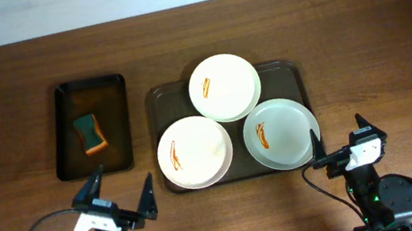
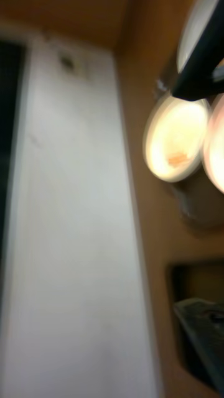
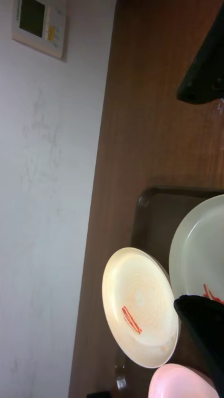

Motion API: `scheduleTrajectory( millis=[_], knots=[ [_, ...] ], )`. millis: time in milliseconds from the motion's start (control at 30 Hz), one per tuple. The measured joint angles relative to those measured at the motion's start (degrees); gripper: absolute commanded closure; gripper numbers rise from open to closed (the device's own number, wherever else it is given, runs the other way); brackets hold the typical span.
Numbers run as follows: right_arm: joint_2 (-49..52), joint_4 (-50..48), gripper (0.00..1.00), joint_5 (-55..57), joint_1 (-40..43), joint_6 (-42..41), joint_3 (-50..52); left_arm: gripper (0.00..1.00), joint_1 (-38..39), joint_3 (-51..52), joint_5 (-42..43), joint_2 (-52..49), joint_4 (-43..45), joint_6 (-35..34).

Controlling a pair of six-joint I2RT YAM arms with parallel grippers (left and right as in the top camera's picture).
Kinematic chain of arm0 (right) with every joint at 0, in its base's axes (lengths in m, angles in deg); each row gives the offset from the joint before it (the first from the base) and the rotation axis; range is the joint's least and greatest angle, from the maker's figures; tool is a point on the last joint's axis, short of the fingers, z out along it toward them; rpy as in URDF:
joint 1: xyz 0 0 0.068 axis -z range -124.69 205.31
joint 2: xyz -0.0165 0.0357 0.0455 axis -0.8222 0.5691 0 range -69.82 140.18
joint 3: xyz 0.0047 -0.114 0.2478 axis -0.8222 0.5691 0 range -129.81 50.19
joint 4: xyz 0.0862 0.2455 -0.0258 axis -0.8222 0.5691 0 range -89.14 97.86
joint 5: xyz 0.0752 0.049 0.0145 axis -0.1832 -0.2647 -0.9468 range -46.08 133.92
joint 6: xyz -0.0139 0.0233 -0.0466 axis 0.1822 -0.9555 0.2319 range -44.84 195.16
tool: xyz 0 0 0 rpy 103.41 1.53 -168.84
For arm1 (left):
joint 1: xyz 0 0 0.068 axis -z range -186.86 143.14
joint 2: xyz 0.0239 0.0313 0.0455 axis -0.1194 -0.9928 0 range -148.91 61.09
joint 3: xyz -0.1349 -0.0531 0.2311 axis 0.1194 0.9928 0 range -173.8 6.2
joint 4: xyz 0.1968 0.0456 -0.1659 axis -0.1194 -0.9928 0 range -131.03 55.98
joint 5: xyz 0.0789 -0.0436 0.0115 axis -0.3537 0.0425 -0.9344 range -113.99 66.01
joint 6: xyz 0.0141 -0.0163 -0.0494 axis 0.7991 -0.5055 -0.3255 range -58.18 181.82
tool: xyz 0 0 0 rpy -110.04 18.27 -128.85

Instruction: Clean dirty plates on tray and stack at the side

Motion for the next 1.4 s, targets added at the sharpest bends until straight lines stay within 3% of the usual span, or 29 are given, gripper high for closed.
scheduleTrajectory(
  millis=[133, 200, 267, 367, 500, 667, 800, 1000, 1267, 1400],
  knots=[
    [0.0, 0.0, 0.01, 0.0, 0.0, 0.0, 0.0, 0.0, 0.0, -0.1, 6.0, 0.1, 14.5, -1.8],
    [0.0, 0.0, 0.02, 0.0, 0.0, 0.0, 0.0, 0.01, 0.0, -0.5, 6.5, 0.2, 14.3, -1.8],
    [0.0, 0.0, 0.02, 0.0, 0.0, 0.0, 0.0, 0.01, 0.0, -2.6, 5.8, -1.0, 7.8, 0.2],
    [0.0, 0.1, 0.01, 0.0, 0.0, 0.0, 0.0, 0.01, -0.1, -14.3, -0.8, -10.1, -13.0, 5.2],
    [0.0, 0.0, 0.02, 0.0, 0.0, 0.0, 0.0, 0.01, -0.1, -38.8, -10.3, -35.8, -33.4, 12.2],
    [0.0, 0.0, 0.02, 0.0, 0.0, 0.0, 0.0, 0.0, -0.2, -53.0, -5.3, -60.5, -40.7, 14.3],
    [0.0, 0.0, 0.02, 0.0, 0.0, 0.0, 0.0, 0.01, -0.1, -65.5, -11.7, -75.1, -48.0, 11.3],
    [0.0, 0.0, 0.02, 0.0, 0.0, 0.0, 0.0, 0.01, -0.1, -69.4, -20.0, -91.2, -47.3, 10.0],
    [0.0, 0.0, 0.02, 0.0, 0.0, 0.0, 0.0, 0.0, -2.6, -69.4, -21.9, -103.5, -42.0, 7.1],
    [0.0, 0.0, 0.02, 0.0, 0.0, 0.0, 0.0, 0.13, -5.3, -69.4, -22.5, -106.8, -43.0, 4.0]
  ],
)
